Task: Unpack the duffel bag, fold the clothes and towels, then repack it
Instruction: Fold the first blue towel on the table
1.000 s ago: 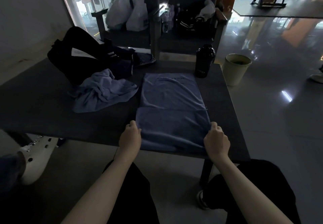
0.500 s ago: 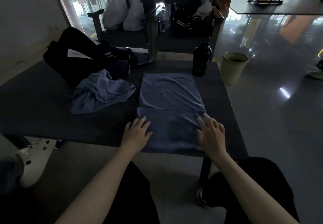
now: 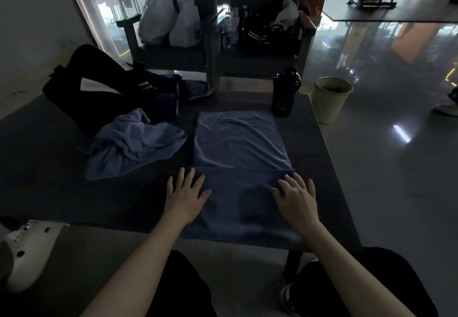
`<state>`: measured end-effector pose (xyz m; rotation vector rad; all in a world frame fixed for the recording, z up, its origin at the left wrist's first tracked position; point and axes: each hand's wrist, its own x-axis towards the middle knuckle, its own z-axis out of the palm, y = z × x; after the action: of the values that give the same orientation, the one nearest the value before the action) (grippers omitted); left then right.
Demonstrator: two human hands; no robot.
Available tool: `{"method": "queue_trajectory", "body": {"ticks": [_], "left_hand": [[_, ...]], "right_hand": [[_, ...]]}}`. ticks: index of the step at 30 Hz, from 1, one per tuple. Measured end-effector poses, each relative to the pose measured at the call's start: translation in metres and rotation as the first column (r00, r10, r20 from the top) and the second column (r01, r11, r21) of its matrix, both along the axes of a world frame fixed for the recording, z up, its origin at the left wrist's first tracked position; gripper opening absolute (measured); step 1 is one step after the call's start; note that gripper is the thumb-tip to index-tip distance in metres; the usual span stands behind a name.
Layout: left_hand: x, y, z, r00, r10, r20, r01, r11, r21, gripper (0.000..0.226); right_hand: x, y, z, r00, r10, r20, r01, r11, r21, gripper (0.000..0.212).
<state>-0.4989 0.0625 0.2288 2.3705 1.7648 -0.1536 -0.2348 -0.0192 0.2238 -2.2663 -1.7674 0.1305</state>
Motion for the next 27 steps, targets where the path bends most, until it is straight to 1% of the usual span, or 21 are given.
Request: {"method": "queue_trajectory", "body": {"ticks": [3,5,7,8,11,13,19,22,25,27], "left_hand": [[0.004,0.023,0.001,1.000,-0.026,0.001,0.026,0.999,0.034,0.059],[0.007,0.039,-0.001,1.000,-0.016,0.015,0.016,0.999,0.029,0.059],[0.011,0.053,-0.003,0.998,0.013,0.067,-0.014,1.000,0.008,0.057],[0.013,0.060,-0.004,0.994,0.024,0.105,-0.027,0.999,0.024,0.055],[0.019,0.082,-0.003,0.972,0.068,0.223,-0.093,0.990,0.102,0.047],[0.025,0.101,-0.001,0.955,0.120,0.270,-0.148,0.985,0.084,0.046],[0.042,0.163,0.005,0.905,0.267,0.332,-0.272,0.962,-0.032,0.051],[0.052,0.195,0.009,0.906,0.276,0.321,-0.280,0.959,-0.033,0.051],[0.062,0.222,0.007,0.932,0.250,0.262,-0.264,0.964,0.022,0.047],[0.069,0.237,0.004,0.946,0.227,0.232,-0.247,0.967,0.058,0.047]], "right_hand": [[0.004,0.029,0.005,0.999,0.028,-0.040,-0.027,0.999,0.025,0.050],[0.007,0.045,0.004,0.998,0.039,-0.049,-0.041,0.999,-0.028,0.052],[0.008,0.059,0.001,0.999,0.028,-0.039,-0.031,0.996,-0.085,0.047],[0.009,0.066,0.000,0.999,0.019,-0.034,-0.022,0.997,-0.076,0.043],[0.011,0.089,0.002,0.998,-0.004,-0.058,0.005,1.000,0.017,0.035],[0.015,0.107,0.005,0.997,-0.026,-0.074,0.027,1.000,0.009,0.037],[0.027,0.165,0.010,0.986,-0.134,-0.095,0.132,0.991,-0.030,0.040],[0.034,0.197,0.010,0.985,-0.145,-0.097,0.142,0.989,-0.034,0.039],[0.040,0.225,0.003,0.983,-0.170,-0.064,0.170,0.985,-0.013,0.039],[0.041,0.239,0.000,0.974,-0.218,-0.063,0.220,0.975,0.027,0.037]]}}
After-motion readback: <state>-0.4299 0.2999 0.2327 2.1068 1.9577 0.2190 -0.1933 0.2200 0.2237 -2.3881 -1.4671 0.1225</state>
